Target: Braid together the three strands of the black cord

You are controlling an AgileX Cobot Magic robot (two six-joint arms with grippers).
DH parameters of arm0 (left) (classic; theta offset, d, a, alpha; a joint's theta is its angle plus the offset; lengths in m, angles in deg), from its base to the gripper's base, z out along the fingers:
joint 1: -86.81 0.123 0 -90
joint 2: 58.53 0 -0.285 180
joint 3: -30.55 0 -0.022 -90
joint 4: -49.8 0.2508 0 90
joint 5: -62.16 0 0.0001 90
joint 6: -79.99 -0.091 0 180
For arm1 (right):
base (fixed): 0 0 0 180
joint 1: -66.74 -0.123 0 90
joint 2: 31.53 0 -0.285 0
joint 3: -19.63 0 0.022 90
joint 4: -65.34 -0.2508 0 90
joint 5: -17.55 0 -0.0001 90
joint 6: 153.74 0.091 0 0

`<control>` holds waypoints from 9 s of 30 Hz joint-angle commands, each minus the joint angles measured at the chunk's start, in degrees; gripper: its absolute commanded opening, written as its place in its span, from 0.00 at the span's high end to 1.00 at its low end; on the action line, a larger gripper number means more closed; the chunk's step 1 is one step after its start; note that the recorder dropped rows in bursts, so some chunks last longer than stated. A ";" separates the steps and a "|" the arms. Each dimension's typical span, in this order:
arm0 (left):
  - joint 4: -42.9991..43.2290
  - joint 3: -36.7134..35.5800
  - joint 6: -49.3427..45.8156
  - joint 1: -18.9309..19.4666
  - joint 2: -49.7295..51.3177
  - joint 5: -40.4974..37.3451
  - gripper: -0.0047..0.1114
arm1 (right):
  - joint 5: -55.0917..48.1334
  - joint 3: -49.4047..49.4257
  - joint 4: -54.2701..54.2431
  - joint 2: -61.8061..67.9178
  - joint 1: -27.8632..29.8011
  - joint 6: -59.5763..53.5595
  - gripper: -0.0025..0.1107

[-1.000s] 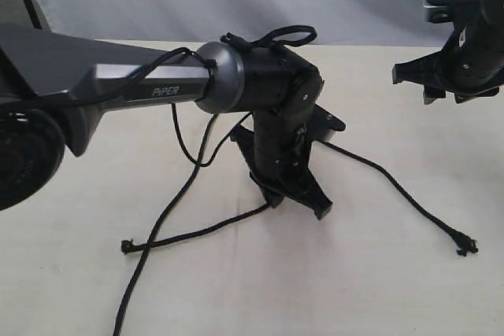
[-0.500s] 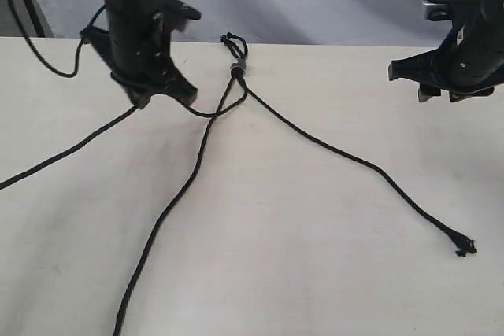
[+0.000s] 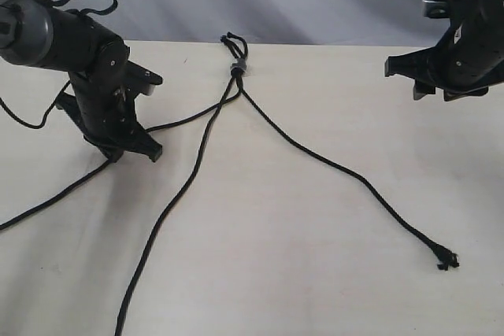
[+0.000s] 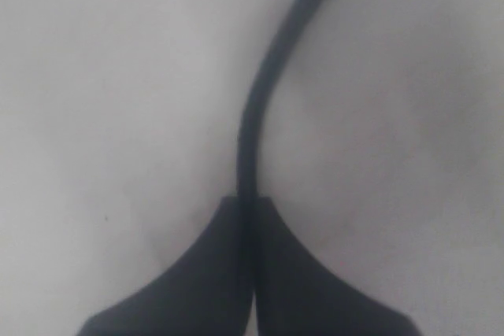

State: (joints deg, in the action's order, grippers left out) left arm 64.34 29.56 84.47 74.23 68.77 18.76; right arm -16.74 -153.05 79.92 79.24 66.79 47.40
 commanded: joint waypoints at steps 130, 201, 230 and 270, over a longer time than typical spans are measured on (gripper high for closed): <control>-6.03 -15.21 5.99 11.35 -36.51 18.96 0.52 | -20.17 -3.84 12.85 14.02 -13.35 9.27 0.98; -16.39 47.02 11.28 -35.71 21.12 -16.88 0.52 | 14.32 7.35 3.69 -2.90 8.51 7.55 0.25; 1.98 30.54 6.48 -36.03 7.88 -26.56 0.95 | 14.44 7.35 1.48 -2.90 8.31 7.55 0.25; 1.51 -20.12 11.86 -16.90 -9.50 11.24 0.95 | 19.44 7.35 -0.18 -2.90 -8.21 -2.78 0.25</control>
State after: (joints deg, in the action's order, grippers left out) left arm 73.74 10.15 101.60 59.08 58.30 29.67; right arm 2.14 -145.74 79.78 76.83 58.74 45.21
